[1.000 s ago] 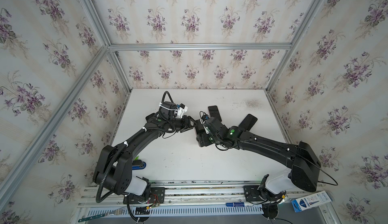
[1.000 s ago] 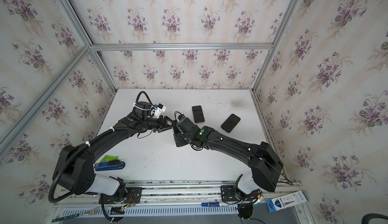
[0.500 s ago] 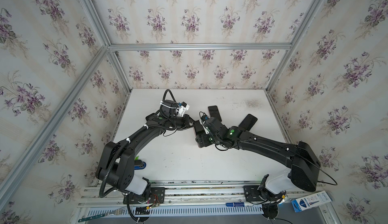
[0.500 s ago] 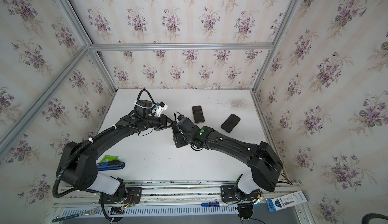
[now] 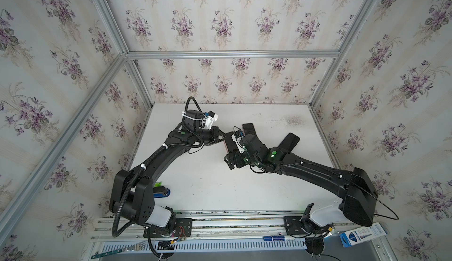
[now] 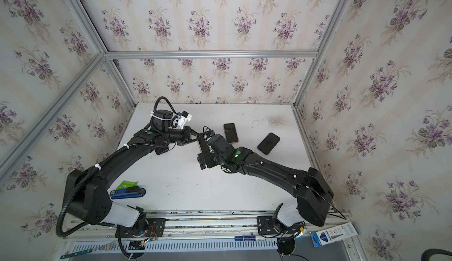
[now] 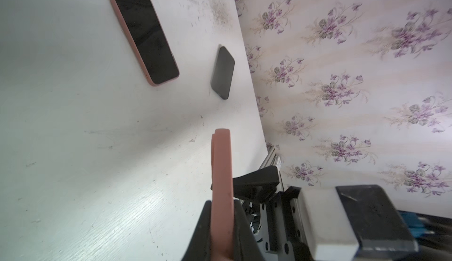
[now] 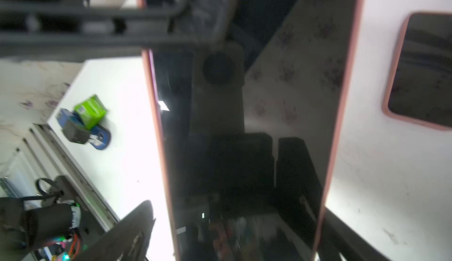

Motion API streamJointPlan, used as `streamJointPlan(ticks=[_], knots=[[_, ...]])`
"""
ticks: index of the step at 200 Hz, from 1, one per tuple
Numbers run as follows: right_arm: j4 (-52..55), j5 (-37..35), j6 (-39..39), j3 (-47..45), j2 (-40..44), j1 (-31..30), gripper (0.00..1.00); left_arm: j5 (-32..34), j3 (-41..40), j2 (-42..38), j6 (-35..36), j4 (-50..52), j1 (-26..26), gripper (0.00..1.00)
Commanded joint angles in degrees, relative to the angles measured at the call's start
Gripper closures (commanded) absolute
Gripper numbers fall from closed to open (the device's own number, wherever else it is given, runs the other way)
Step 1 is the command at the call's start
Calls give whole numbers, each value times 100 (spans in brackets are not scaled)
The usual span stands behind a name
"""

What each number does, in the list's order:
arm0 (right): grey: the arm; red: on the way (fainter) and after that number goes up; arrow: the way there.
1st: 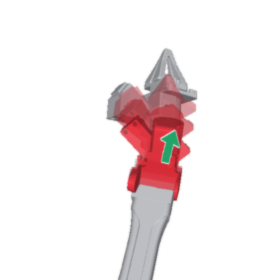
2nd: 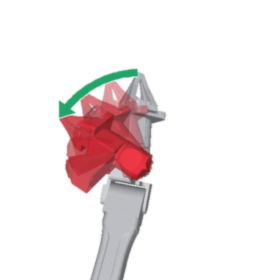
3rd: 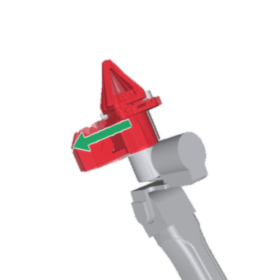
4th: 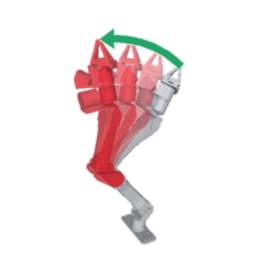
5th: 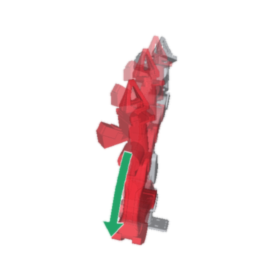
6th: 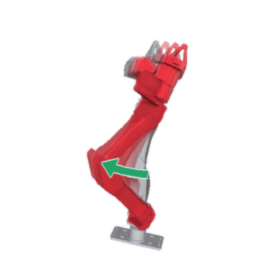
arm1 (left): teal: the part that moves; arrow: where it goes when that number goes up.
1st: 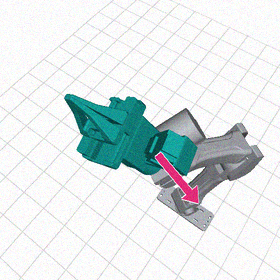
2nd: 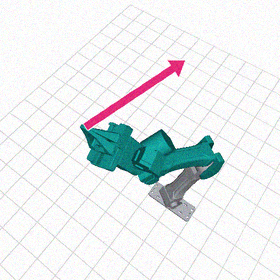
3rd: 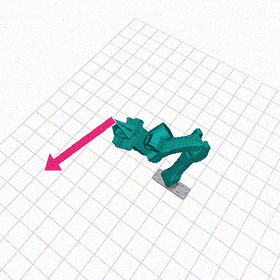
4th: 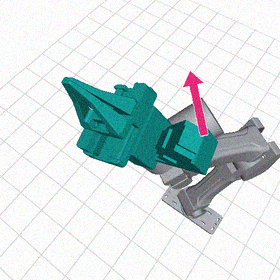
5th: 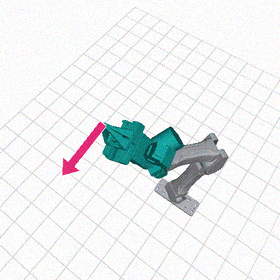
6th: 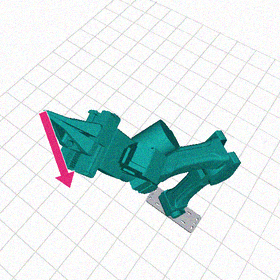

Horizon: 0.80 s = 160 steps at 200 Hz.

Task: Take the phone out of the phone case
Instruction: Pass the phone.

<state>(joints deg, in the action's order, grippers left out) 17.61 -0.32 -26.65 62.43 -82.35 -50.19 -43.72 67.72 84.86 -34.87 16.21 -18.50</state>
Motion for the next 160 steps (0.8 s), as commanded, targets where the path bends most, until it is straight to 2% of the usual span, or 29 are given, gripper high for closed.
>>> streamJointPlan(ticks=[1, 30, 64, 75, 107, 160], knots=[[-774, 687, -403, -8, 244, 228, 0, 198, 431, -88, -432, -276, 248, 100], [-1571, 2085, -1589, 3, 273, 1072, 1, 470, 1311, 11, -705, -276, 580, 100], [-2981, 2863, -2660, -58, 284, 1458, 0, 513, 2132, 254, -1194, -551, 793, 100], [-3749, 3089, -3138, -156, 171, 1532, 1, 451, 2257, 294, -1444, -816, 788, 100], [-5858, 3386, -4390, -305, -337, 1645, 9, 278, 2351, 329, -2032, -1419, 787, 100], [-6875, 3345, -4998, -267, -801, 1675, 21, 258, 2101, 155, -2173, -1585, 787, 100]])
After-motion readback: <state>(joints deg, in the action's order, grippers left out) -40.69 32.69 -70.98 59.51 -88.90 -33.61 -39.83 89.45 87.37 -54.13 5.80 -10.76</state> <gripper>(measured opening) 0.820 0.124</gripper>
